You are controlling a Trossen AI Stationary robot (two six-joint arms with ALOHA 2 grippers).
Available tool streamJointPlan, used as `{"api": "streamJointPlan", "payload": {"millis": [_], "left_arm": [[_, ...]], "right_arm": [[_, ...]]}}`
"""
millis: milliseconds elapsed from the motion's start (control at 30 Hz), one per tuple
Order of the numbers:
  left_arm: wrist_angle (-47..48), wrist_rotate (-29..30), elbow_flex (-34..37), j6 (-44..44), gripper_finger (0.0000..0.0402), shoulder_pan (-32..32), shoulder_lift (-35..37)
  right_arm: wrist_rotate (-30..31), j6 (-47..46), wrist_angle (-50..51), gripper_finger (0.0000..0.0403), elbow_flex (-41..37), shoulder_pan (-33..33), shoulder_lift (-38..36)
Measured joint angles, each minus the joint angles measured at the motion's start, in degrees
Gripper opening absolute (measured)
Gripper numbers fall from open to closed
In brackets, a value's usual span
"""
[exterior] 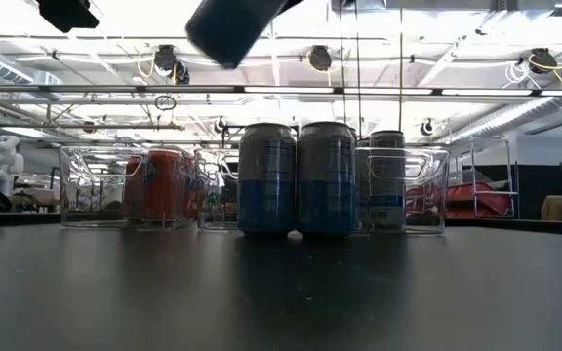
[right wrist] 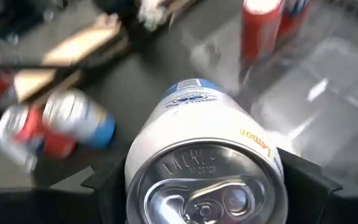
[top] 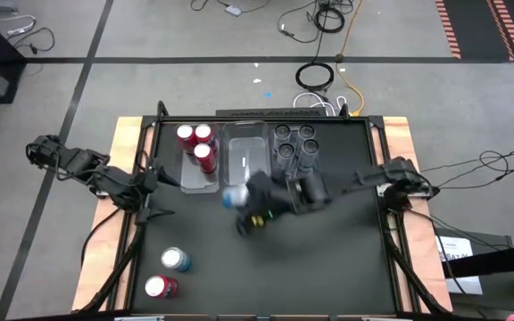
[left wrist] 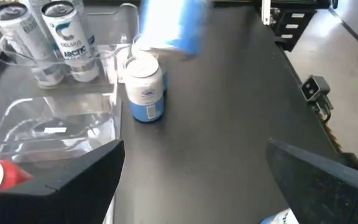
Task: Sort soda cans
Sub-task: Put the blue and white soda can into the middle transparent bin
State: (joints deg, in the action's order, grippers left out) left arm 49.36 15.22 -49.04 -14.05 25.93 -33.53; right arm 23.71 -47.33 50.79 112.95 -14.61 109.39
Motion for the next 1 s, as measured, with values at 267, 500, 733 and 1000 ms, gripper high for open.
{"api": "streamJointPlan", "payload": {"millis": [267, 500, 733, 1000], "left_arm": [[4.33, 0.41, 0.0, 0.99, 0.04, 0.02, 5.23], [3.83, 4.53, 0.0, 0.88, 0.04, 0.02, 8.19], [3.45, 8.25, 0.0, -3.31, 0.04, 0.02, 8.17], [3.45, 15.15, 0.0, -8.68, 0.04, 0.01, 8.17]], "right_arm": [[-5.74, 6.19, -7.6, 0.0283, 0.04, 13.49, 0.15], [-9.76, 12.2, -8.27, 0.0283, 0.04, 20.83, 0.19], [-13.28, 21.5, -10.03, 0.0283, 0.02, 26.13, 0.19], [-13.23, 29.51, -5.5, 0.0283, 0.04, 31.04, 5.34]]}}
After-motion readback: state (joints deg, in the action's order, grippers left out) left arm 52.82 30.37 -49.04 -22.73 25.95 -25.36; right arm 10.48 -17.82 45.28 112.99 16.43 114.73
